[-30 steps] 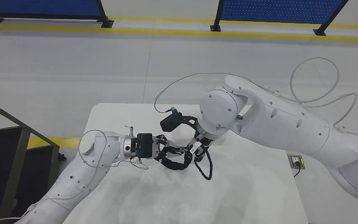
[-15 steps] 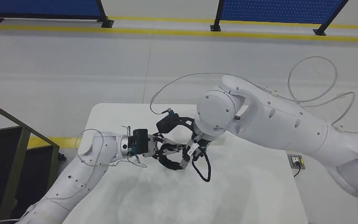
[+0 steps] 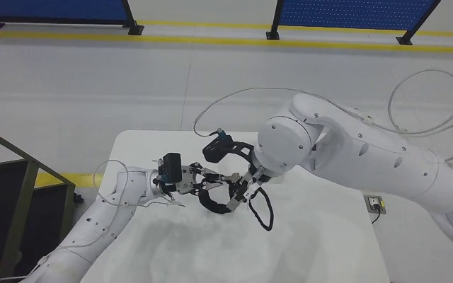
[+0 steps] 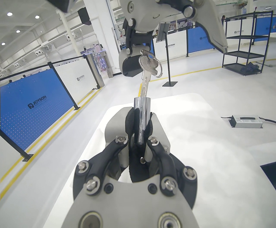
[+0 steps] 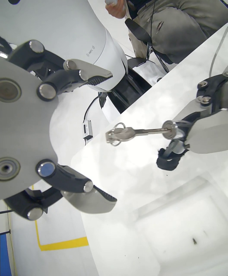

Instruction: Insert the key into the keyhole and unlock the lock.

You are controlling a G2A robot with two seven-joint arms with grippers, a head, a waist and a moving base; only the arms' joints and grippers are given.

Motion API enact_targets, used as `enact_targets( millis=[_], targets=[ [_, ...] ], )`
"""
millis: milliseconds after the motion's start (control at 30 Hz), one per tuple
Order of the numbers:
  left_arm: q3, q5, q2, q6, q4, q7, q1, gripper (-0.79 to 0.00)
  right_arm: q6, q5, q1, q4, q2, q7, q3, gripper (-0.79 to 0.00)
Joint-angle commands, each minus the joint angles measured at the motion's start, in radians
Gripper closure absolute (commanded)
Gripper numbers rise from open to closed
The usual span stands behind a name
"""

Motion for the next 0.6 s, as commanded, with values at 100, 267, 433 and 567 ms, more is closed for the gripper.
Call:
enact_targets(
  millis=[100, 267, 433, 567],
  targets=[
    [-0.009, -0.048, 0.000, -0.036, 0.004, -0.034, 0.008, 0.000, 0.010, -0.099, -0.015, -0.101, 0.057, -0.010, 0.000, -0.785],
    [-0.019, -0.092, 0.002, -0.082, -0.007, -0.079, 0.017, 0.000, -0.032, -0.216, -0.073, -0.223, 0.125, -0.131, 0.034, -0.785],
    [-0.024, -0.160, -0.001, -0.124, -0.007, -0.125, 0.022, 0.000, -0.173, -0.275, -0.177, -0.300, 0.219, -0.272, 0.096, -0.785],
    [-0.010, -0.188, -0.007, -0.124, -0.005, -0.147, 0.016, 0.000, -0.334, -0.257, -0.277, -0.292, 0.297, -0.402, 0.168, -0.785]
  ],
)
